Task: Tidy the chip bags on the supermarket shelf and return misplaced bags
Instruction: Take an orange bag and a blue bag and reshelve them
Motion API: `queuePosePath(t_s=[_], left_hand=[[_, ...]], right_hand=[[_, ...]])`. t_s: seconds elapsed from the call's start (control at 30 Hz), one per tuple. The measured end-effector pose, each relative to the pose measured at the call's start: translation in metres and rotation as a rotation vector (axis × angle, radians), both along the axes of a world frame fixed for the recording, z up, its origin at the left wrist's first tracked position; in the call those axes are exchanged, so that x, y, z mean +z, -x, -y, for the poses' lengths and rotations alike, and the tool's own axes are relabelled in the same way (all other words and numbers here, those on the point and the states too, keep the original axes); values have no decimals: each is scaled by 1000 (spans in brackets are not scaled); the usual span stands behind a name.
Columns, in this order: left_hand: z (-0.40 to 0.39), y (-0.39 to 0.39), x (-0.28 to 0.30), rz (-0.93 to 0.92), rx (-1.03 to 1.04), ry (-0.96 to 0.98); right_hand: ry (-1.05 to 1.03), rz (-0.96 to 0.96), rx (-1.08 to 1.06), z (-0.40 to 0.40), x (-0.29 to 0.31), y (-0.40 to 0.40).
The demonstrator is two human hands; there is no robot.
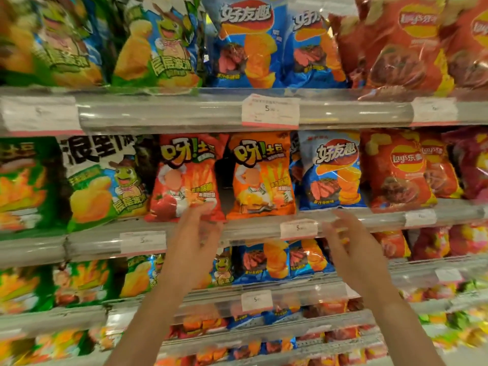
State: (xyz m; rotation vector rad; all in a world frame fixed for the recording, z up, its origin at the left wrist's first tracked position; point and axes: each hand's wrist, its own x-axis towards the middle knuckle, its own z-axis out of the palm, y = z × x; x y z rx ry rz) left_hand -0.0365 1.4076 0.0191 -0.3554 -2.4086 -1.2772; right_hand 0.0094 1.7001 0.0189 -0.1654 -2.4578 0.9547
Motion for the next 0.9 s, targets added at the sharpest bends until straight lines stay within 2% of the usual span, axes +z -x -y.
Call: queuePosePath(t_s=[0.2, 0.27, 0.33, 0.4, 0.5, 0.7, 0.8, 0.9], left_hand=[[-41, 37, 48, -88, -50, 178], [-55, 50, 55, -29, -33, 299], [-64, 62, 57, 78, -28, 347], [-69, 72, 55, 193, -59, 278], [-72, 77, 52, 254, -94, 137], [-76, 72, 67, 281, -160, -278], [-81, 66, 75, 280, -184, -397], [-85, 57, 77, 240, -182, -408]], right_hand=[[-156, -39, 76, 21, 49, 82], [-120, 4, 130, 31, 59, 102], [-63, 127, 175, 36, 60, 119], [78, 239, 221, 39, 56, 130], [193, 251, 241, 43, 57, 136], [122, 148, 181, 41, 92, 137], [112, 106, 178, 34, 102, 132], [163, 83, 204, 26, 105, 116]])
